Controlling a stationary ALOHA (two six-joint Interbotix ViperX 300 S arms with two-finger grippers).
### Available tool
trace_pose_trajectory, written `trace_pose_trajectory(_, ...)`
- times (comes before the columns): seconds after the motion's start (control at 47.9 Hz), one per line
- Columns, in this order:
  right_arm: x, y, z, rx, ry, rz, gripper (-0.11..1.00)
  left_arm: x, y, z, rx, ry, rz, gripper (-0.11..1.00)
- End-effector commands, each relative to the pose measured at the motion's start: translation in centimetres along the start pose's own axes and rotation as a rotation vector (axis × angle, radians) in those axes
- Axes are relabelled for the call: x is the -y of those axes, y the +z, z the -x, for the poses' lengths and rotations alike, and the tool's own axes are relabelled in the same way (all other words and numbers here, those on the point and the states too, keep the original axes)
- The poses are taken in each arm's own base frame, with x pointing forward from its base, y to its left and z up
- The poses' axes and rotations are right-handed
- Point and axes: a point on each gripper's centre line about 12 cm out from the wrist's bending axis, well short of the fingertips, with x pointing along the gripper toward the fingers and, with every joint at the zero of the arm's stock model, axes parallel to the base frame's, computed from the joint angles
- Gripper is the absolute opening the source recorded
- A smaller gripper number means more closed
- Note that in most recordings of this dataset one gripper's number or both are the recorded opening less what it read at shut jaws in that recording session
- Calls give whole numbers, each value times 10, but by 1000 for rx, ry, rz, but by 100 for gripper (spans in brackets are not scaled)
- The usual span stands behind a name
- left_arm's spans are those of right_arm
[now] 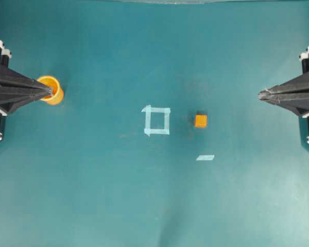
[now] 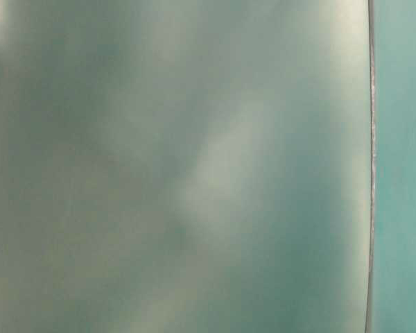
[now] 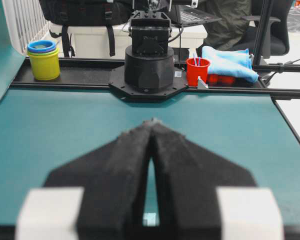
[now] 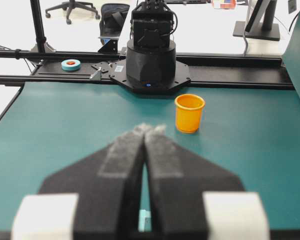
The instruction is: Move the cup toward the block with left arm.
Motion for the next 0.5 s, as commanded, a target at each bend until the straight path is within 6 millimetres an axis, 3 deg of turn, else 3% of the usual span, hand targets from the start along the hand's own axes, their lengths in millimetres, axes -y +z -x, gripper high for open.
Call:
trace_pose_trajectory(0.0,1,16,-3,44,-5,-6,0,0,5,-1,-12,-2,-24,-1)
trace_pose_trajectory(0.084,1,17,-4,35,-5,-7,0,-2,4,1,-52,10,-23,6)
trace_pose_trajectory(0.48,1,18,-5,5,-5,-7,0,-25,2,34,-282,154,40,4)
